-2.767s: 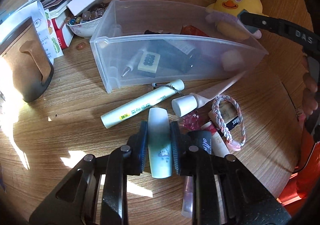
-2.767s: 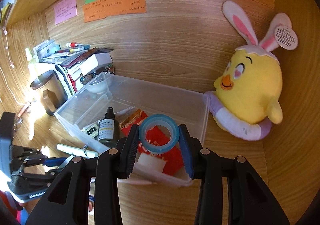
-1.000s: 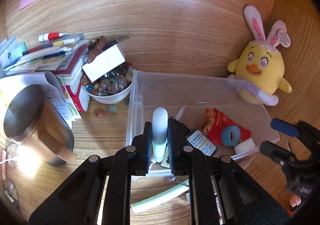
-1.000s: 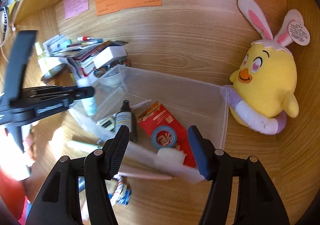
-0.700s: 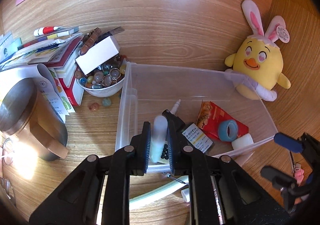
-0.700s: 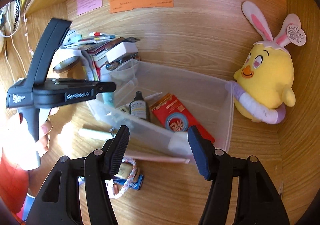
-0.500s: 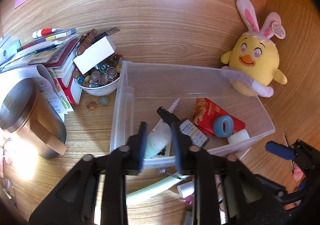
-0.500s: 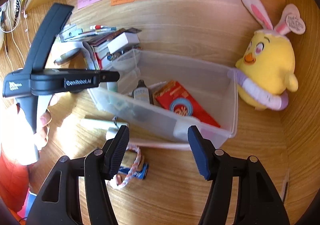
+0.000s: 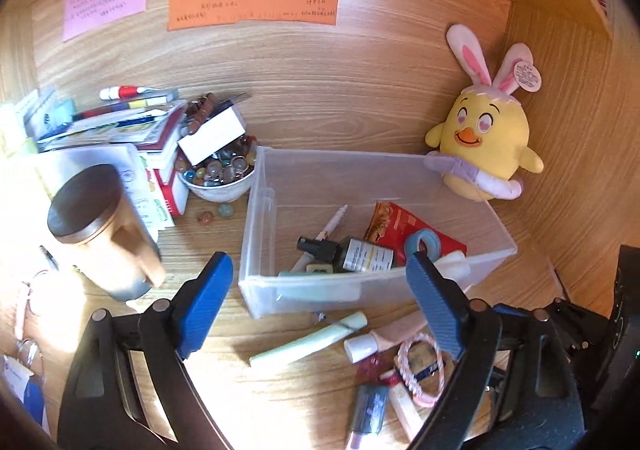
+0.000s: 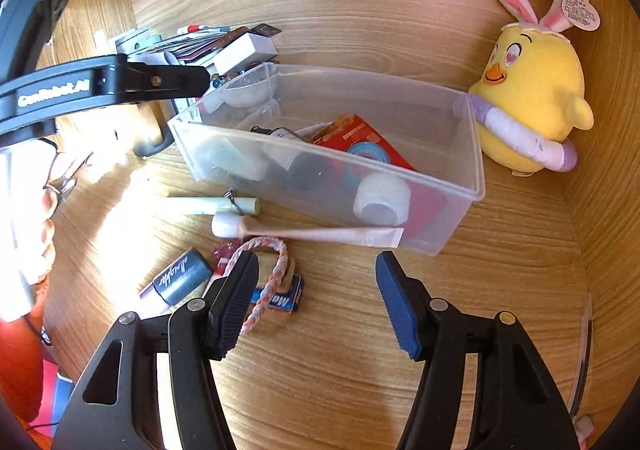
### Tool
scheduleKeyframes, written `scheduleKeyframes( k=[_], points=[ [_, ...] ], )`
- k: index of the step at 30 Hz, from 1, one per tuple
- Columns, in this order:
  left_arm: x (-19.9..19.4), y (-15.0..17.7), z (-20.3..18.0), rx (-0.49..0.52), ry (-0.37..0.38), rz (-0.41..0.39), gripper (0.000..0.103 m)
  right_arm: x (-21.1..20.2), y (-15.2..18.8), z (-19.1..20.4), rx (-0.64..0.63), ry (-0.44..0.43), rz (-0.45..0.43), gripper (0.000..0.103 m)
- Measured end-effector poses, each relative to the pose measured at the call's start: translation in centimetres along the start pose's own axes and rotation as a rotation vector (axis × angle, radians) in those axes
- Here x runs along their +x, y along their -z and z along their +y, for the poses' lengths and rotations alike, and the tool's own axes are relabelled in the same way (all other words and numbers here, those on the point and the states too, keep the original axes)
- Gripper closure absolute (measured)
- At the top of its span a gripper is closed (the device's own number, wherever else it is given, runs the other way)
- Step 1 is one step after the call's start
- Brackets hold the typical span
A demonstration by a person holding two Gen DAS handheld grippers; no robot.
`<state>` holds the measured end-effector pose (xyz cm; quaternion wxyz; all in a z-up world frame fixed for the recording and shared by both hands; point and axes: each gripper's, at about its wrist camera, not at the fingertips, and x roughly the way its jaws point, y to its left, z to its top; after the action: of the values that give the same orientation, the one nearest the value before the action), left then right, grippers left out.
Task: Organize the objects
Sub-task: 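Place the light green bottle into the clear box and open the left gripper, then grasp the purple bottle with the left gripper while the right grasps the braided rope loop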
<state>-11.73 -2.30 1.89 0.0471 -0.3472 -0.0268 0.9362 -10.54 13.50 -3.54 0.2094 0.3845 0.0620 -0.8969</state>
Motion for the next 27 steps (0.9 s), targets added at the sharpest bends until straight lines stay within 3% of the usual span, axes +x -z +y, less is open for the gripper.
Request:
scheduleKeyframes(
  k=[9,14,18,22,27],
  points=[
    [-1.2,4.0,0.8,-0.014,0.021,0.052,0.013,0.6,1.4,1.6,-0.013,-0.023,0.027,0.048],
    [-1.1,6.4,1.4,-0.043,0.040,0.106,0.013,1.5,2.3,2.2,-0.011,-0.041,0.074,0.065],
    [-1.0,8.3,1.2,-0.033,0.027,0.140,0.013,1.6,2.9,2.5,-0.008,-0.054,0.083,0.071],
    [-0.8,9.7,0.4,-0.006,0.025,0.163,0.013,1.7,3.2,2.4,-0.007,-0.046,0.093,0.089],
    [-0.2,11.1,-0.6,0.022,0.056,0.204,0.013,1.4,3.6,2.0,0.000,-0.026,0.085,0.093]
  ],
)
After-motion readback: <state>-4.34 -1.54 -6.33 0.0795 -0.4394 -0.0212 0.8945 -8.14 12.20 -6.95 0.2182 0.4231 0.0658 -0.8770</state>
